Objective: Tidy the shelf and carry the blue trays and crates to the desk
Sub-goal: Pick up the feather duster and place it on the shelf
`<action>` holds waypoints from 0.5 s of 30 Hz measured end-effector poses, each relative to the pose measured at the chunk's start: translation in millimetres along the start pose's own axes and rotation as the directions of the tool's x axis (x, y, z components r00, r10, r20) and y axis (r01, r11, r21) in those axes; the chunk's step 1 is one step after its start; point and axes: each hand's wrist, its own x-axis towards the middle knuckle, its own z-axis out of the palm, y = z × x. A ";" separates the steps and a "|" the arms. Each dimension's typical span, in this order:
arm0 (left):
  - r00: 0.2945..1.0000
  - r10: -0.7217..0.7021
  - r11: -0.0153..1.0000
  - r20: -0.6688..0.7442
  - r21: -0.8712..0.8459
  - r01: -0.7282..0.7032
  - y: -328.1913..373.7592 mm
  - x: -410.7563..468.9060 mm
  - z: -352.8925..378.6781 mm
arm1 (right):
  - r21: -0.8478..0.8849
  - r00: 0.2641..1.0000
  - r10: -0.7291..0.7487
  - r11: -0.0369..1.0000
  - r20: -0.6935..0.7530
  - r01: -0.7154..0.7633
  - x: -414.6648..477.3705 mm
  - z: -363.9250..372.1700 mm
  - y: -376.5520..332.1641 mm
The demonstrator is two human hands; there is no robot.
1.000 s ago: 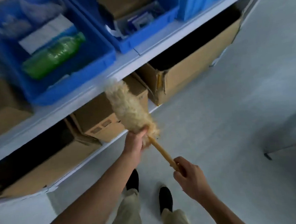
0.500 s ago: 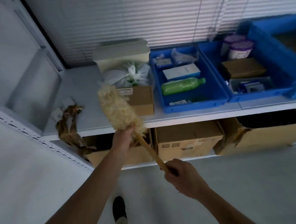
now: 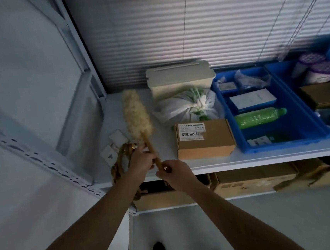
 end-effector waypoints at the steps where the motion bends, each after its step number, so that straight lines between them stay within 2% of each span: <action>1: 1.000 -0.014 1.000 -0.012 -0.019 0.014 2.1 8.4 -0.9 | -0.018 1.000 0.006 1.000 -0.001 -0.006 8.4 1.8 -3.0; 7: 0.998 -0.065 0.992 -0.016 -0.107 0.063 20.1 61.7 14.4 | -0.046 0.998 0.043 0.998 -0.048 -0.045 36.8 -22.0 -8.0; 9: 0.995 -0.085 0.991 -0.055 -0.105 0.079 25.7 76.4 21.3 | -0.085 0.993 0.019 0.996 -0.117 -0.030 40.6 -41.9 -1.4; 11: 0.991 -0.101 0.992 -0.087 -0.091 0.093 29.7 90.8 25.3 | -0.181 0.968 -0.066 0.983 -0.242 0.021 45.2 -64.3 8.9; 13: 0.988 -0.087 0.996 -0.124 0.017 0.090 29.3 107.5 26.5 | -0.274 0.937 -0.109 0.962 -0.332 0.015 48.9 -86.6 20.4; 15: 0.990 -0.036 0.979 -0.138 0.195 0.063 27.8 119.5 26.7 | -0.447 0.927 -0.135 0.894 -0.350 -0.038 51.3 -107.3 36.5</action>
